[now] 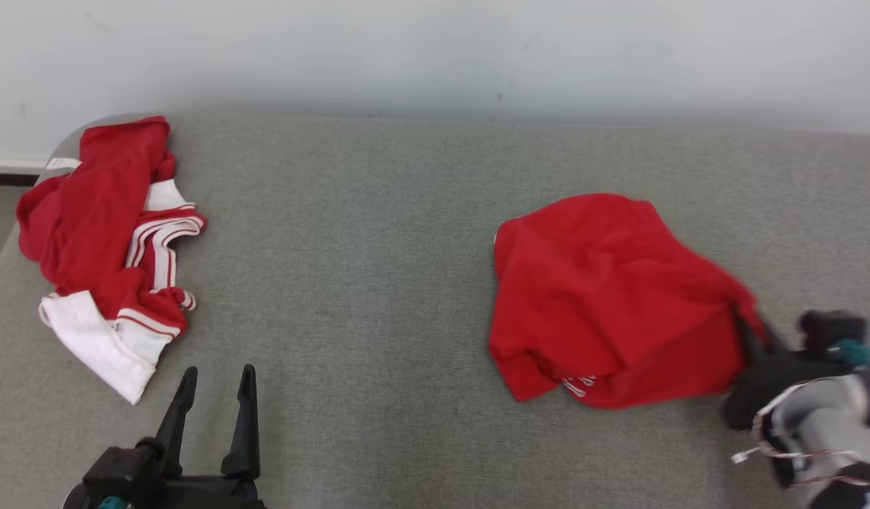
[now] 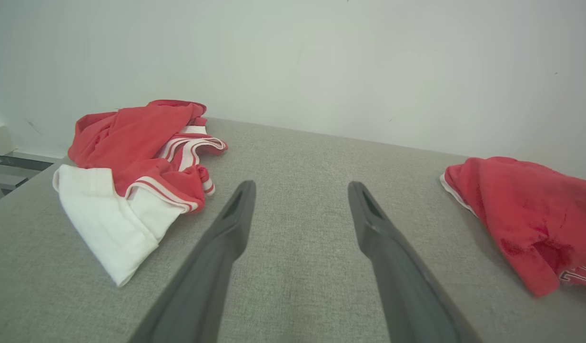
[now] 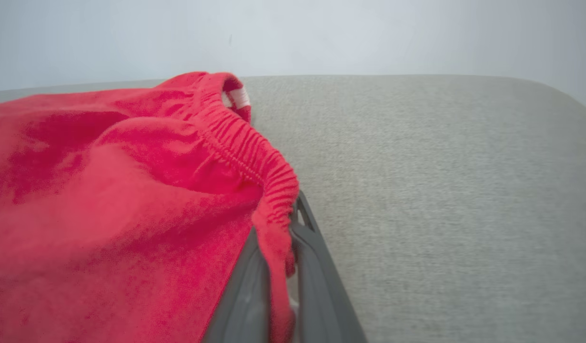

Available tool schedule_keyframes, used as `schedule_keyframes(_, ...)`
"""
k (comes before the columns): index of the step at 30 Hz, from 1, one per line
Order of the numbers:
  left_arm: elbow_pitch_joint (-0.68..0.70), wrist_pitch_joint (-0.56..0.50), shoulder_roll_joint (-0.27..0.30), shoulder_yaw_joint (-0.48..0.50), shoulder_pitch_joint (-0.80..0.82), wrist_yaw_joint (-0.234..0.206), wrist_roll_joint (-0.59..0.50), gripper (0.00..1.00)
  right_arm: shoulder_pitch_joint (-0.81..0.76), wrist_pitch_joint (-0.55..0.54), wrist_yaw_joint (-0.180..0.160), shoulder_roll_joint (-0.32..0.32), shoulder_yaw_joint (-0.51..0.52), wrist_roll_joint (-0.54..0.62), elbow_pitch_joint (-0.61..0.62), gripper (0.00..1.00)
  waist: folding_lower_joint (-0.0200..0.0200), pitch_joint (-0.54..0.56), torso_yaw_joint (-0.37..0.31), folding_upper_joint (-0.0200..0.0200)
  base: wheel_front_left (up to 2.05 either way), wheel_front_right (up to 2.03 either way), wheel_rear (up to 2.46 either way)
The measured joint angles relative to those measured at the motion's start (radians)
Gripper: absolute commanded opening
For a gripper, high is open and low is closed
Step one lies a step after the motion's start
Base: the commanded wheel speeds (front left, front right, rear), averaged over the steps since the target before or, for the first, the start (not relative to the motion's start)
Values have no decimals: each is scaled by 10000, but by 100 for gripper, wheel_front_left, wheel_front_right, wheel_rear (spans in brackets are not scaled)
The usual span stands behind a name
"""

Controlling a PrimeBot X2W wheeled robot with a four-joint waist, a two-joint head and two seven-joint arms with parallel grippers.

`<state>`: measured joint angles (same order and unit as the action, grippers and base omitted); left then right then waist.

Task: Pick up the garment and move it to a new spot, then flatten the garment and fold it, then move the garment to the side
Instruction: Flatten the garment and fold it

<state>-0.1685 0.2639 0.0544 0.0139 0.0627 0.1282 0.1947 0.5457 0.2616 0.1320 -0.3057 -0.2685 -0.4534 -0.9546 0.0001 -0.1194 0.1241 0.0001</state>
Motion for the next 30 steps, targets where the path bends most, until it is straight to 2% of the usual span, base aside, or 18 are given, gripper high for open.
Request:
schedule_keyframes(7,40,0,-12,44,-98,13,2,100,-439,21,0,-1396,1557,328,803,0,-1,238,-336,0,0,0,0)
schedule_keyframes(13,98,0,-15,121,-205,27,2,100,-499,23,-2,-1636,2309,815,1789,0,-1,344,-488,0,0,0,0)
schedule_keyframes(19,81,0,-25,71,-255,29,2,100,-407,-142,0,-936,1837,1168,3170,0,-1,481,-460,0,0,0,0)
schedule_keyframes(25,63,0,-29,54,-301,29,4,100,-448,-648,0,-31,270,1281,4583,0,-2,569,-269,-1,0,0,0)
schedule_keyframes(30,13,0,-33,79,-320,29,6,100,-628,-813,0,639,-1162,986,5116,0,-1,634,-14,-1,0,0,0)
